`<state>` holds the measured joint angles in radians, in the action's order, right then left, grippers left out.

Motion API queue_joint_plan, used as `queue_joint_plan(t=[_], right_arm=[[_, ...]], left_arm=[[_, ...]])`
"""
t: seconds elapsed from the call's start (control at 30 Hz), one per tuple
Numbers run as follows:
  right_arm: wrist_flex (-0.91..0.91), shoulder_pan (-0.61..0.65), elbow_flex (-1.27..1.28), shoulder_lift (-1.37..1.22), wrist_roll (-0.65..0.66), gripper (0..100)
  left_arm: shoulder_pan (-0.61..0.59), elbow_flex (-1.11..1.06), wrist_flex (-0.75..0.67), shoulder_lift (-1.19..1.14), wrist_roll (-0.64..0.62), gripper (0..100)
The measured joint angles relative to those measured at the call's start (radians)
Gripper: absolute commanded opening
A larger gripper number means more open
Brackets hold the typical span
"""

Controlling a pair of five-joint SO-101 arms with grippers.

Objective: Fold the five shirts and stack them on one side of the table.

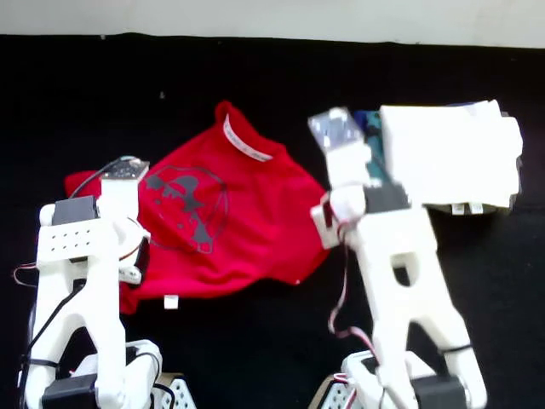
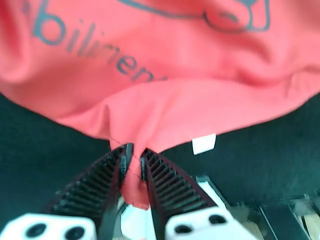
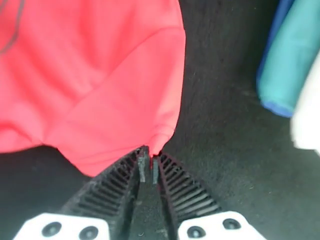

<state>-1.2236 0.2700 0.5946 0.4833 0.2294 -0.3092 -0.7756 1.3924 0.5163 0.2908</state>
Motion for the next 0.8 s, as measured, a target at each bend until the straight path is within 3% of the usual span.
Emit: queue_joint_plan(t=[0.13,0.27,0.63,0.8], right_arm=[[0.068,-0.002,0.153,0.110,0.006,0.5],[0.080,-0.003,0.138,0.190,0.006,0.5],[0.155,-0.186,-0.324,0.160,0.006,0.5],[0.155,-0.210,-0.470,0.124,0.006,0.5]], left_arm=[[0.003,0.000,-0.031,0.000,0.000,1],[0.005,0.051,-0.032,0.000,0.000,1],[0.006,0.574,0.175,0.000,0.000,1],[0.008,0.775,0.238,0.000,0.000,1]])
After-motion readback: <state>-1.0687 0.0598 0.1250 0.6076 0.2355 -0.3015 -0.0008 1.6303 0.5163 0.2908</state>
